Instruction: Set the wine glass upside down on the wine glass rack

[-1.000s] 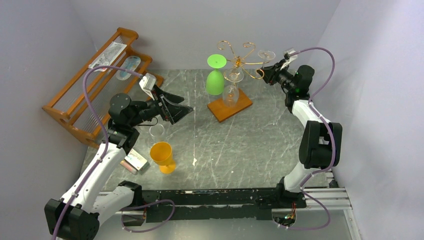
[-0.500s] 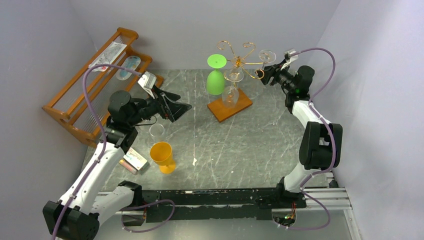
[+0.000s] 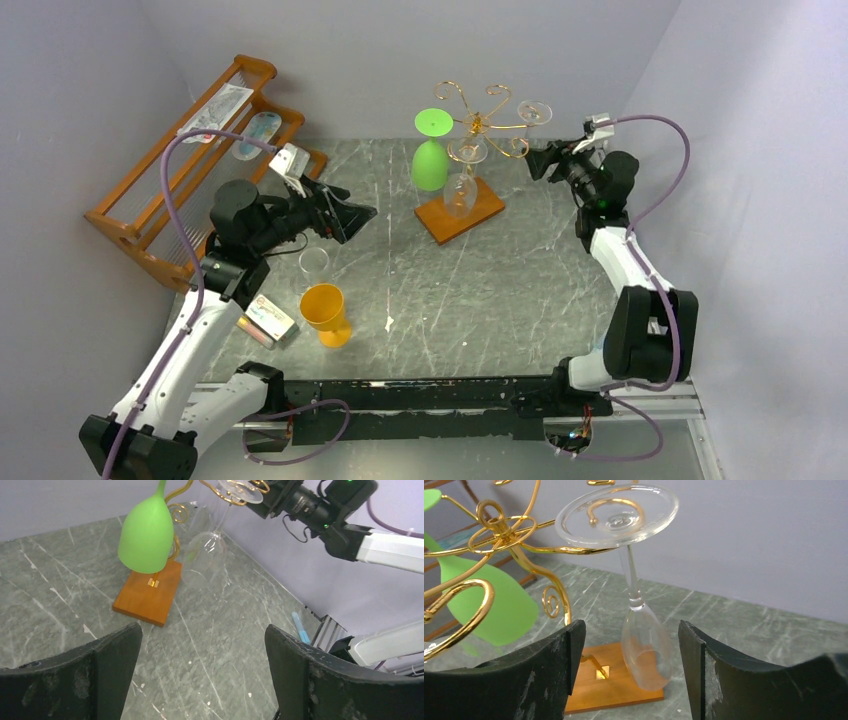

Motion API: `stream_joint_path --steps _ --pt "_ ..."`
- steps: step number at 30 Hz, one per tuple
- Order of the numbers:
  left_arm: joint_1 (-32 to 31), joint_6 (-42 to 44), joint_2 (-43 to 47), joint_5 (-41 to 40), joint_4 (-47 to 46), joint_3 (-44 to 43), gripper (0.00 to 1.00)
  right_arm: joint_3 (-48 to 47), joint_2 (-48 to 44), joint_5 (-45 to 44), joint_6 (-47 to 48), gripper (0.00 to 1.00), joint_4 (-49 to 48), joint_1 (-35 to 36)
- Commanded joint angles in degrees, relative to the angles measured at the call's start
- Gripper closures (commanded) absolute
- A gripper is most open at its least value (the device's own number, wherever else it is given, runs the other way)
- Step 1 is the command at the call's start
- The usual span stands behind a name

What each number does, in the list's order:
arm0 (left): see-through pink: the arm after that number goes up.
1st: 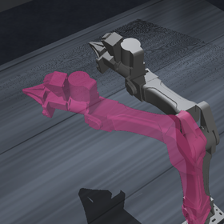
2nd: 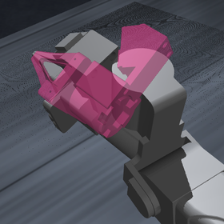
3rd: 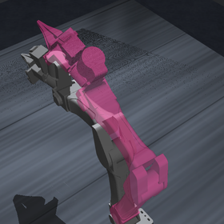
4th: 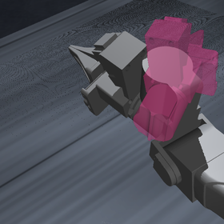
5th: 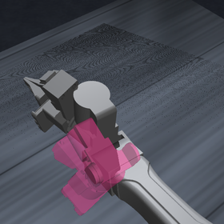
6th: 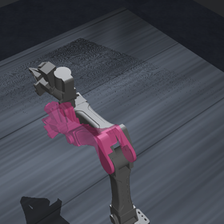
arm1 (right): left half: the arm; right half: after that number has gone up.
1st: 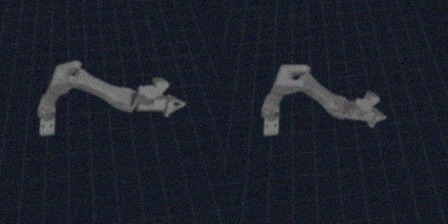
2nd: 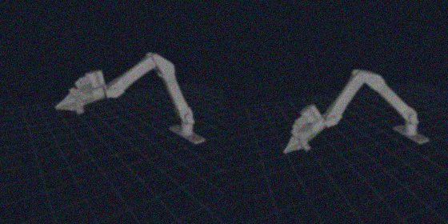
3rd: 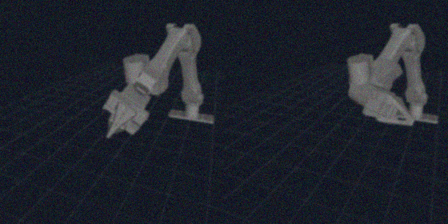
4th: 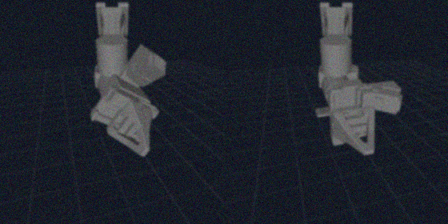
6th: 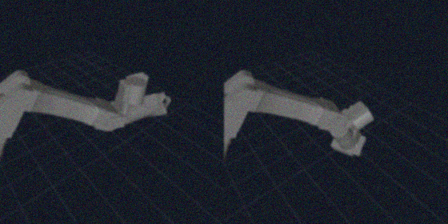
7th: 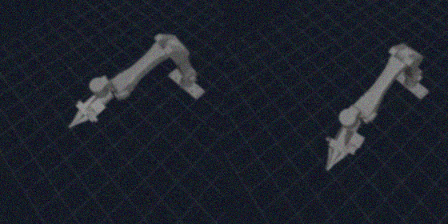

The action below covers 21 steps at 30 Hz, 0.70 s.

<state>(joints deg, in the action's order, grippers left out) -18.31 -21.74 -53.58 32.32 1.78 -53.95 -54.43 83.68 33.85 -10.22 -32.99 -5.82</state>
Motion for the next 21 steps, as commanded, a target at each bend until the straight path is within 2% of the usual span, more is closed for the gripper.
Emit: stream_joint_path --steps 1,6,11,17,21 --pt "0.2 1.9 1.3 -2.8 3.8 -1.9 0.04 2.5 -5.4 -9.1 0.4 0.28 2.9 -0.2" --pt "0.2 3.4 1.4 -5.9 7.8 -3.3 0.04 5.8 -13.2 -18.8 -3.3 0.30 8.2 -0.2" --pt "0.2 5.4 1.2 -10.5 17.7 -7.2 0.05 7.0 -20.2 -30.5 -12.0 0.33 21.5 -0.3" --pt "0.2 9.9 -2.1 -18.4 38.9 -20.7 0.10 8.3 -26.1 -35.7 -20.2 0.36 37.9 -0.2" --pt "0.2 14.9 -1.5 -14.8 45.1 -22.6 0.11 9.1 -29.1 -35.9 -26.2 0.41 50.0 -0.2"
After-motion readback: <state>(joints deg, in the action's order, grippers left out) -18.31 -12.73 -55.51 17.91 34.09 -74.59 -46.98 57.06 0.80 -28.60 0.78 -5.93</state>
